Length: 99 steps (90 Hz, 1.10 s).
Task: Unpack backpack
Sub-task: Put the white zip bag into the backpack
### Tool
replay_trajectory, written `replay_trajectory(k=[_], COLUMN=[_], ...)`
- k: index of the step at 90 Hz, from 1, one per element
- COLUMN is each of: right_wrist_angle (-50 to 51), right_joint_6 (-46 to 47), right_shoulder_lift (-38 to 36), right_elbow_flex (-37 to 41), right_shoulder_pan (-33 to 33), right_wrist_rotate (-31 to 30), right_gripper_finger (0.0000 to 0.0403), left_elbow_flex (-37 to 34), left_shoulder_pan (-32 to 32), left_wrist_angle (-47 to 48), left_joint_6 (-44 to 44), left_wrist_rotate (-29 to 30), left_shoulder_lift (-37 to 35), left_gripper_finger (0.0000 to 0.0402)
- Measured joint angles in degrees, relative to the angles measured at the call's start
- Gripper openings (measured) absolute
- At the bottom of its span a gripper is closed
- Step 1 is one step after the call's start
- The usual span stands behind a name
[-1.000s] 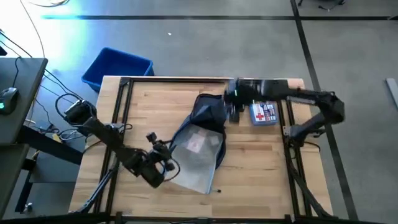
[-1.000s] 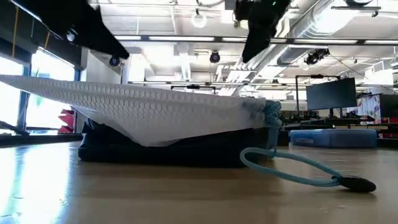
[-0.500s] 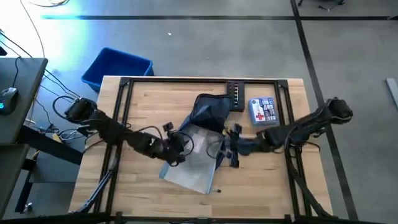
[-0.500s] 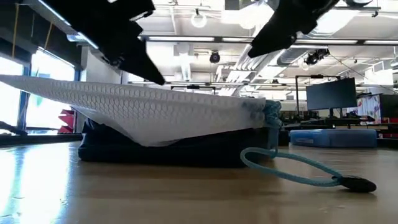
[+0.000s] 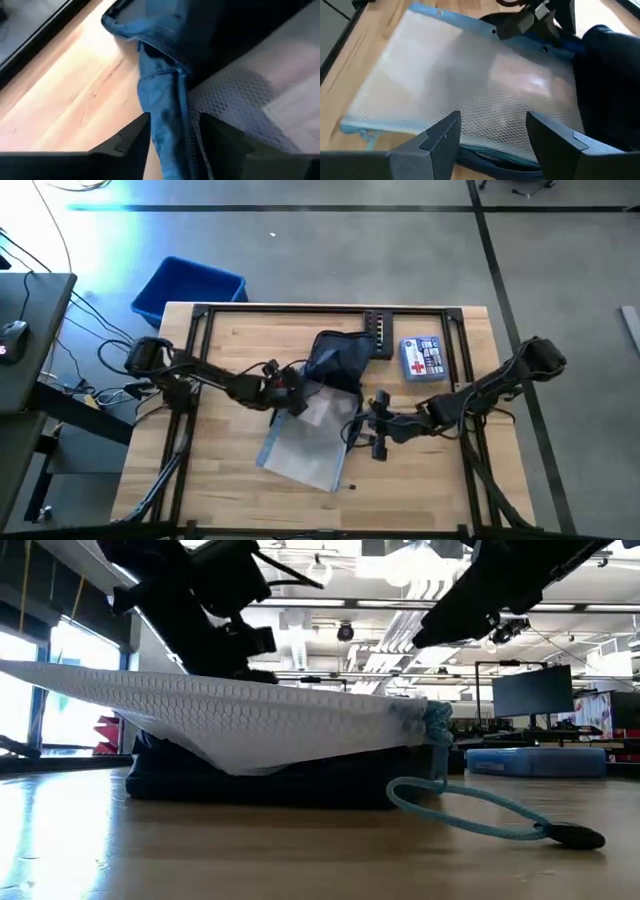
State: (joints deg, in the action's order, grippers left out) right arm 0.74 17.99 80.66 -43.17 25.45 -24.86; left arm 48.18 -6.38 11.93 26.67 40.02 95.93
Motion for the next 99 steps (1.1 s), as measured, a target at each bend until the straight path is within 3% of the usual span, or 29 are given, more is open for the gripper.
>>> replay_trajectory(k=[22, 39, 55, 84, 99], right_wrist_angle=[-6.26, -12.51, -11.87, 9.76, 9.54], right_joint_6=[-3.63, -4.74, -6.25, 1.32, 2.92], right_shoulder_lift=[3.24, 10.06, 17.38, 23.33, 25.02], right_elbow_flex=[0.00, -0.09, -4.91, -17.96, -17.36], right_shoulder_pan=[0.11, 0.09, 0.12, -0.94, -5.24], right_wrist_rotate=[2.08, 5.24, 6.60, 0.57, 7.91], right_gripper_finger=[0.0211, 0.0211, 0.0211, 0.0211, 0.0211], left_elbow_flex=[-0.02, 1.10, 1.46, 1.49, 1.49], left_shoulder_pan=[-1.90, -8.50, -14.33, -19.19, -19.20], left_wrist_angle=[-2.06, -7.80, -11.30, -14.88, -15.92], left_joint_6=[0.72, 1.55, 7.27, 7.87, 7.27], left_wrist_rotate=[0.22, -2.12, -0.91, 5.48, 5.45], left_shoulder_lift=[1.48, 1.35, 1.30, 1.30, 1.30], left_gripper_finger=[0.0011, 0.0002, 0.0001, 0.0000, 0.0000])
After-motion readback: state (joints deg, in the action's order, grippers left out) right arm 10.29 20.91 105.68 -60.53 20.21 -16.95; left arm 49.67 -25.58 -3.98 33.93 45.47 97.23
